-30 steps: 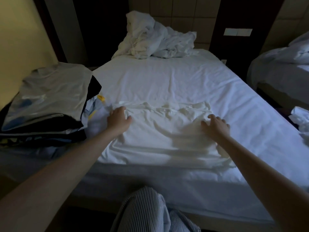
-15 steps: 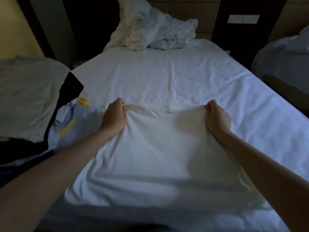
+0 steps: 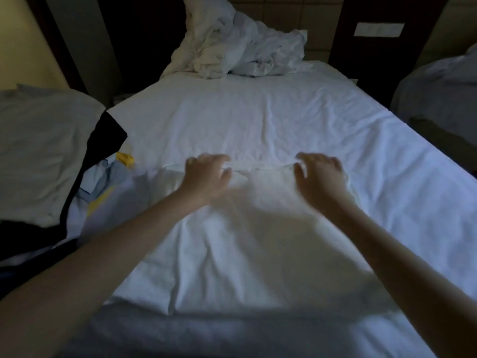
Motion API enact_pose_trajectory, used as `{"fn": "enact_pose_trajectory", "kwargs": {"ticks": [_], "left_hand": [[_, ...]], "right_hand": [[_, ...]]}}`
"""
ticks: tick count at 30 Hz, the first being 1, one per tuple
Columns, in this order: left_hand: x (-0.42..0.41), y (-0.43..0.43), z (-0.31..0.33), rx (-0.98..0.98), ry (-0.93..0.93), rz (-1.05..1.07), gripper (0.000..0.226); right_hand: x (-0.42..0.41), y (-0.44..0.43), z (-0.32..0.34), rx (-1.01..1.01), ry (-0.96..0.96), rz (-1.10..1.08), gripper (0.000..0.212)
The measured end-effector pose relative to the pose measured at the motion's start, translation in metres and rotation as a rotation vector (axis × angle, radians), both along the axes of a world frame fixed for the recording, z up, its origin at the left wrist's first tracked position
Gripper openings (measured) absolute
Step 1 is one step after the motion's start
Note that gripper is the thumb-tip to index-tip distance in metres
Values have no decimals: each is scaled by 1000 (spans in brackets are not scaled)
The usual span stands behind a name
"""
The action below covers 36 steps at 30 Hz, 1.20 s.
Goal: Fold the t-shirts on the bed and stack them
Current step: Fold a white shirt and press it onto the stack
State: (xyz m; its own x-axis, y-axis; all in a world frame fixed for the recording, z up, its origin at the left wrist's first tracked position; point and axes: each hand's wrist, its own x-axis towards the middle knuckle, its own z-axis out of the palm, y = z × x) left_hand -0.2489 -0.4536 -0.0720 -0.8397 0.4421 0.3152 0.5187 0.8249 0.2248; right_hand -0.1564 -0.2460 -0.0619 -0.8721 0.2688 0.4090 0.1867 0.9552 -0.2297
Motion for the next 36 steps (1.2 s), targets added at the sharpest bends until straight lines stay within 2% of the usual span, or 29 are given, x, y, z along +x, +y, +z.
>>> {"fn": "enact_pose_trajectory", "kwargs": {"ticks": [2, 4, 7, 11, 13, 15, 17, 20, 24, 30, 33, 36], "left_hand": [[32, 9, -14, -166, -117, -133, 49], [48, 6, -33, -305, -235, -170, 47], [45, -1, -45, -301, -290, -136, 49], [44, 7, -45, -332, -257, -118, 52], [44, 7, -44, -340, -269, -116, 53], [37, 8, -41, -338, -280, -130, 52], [23, 17, -32, -282, -243, -123, 45], [-5, 44, -19, -200, -181, -88, 38], [-21, 62, -27, -132, -259, -75, 70], [-6, 52, -39, -99, -171, -97, 66], [20, 34, -34, -122, -213, -172, 70], [54, 16, -22, -233, -278, -223, 90]], "right_hand": [[29, -29, -15, 42, -162, 130, 45], [49, -36, -39, 115, -324, 165, 55], [54, -23, -52, 141, -344, 136, 79], [51, -26, -56, 150, -351, 131, 86], [59, -36, -53, 81, -297, 130, 83], [80, -61, -53, -8, -188, 202, 66], [106, -98, -63, 76, -52, 263, 47], [125, -131, -75, 134, -56, 270, 48], [123, -124, -78, 165, -32, 268, 48], [123, -124, -84, 145, 16, 273, 46], [123, -124, -81, 135, 94, 274, 43], [131, -129, -78, 81, 200, 255, 33]]}}
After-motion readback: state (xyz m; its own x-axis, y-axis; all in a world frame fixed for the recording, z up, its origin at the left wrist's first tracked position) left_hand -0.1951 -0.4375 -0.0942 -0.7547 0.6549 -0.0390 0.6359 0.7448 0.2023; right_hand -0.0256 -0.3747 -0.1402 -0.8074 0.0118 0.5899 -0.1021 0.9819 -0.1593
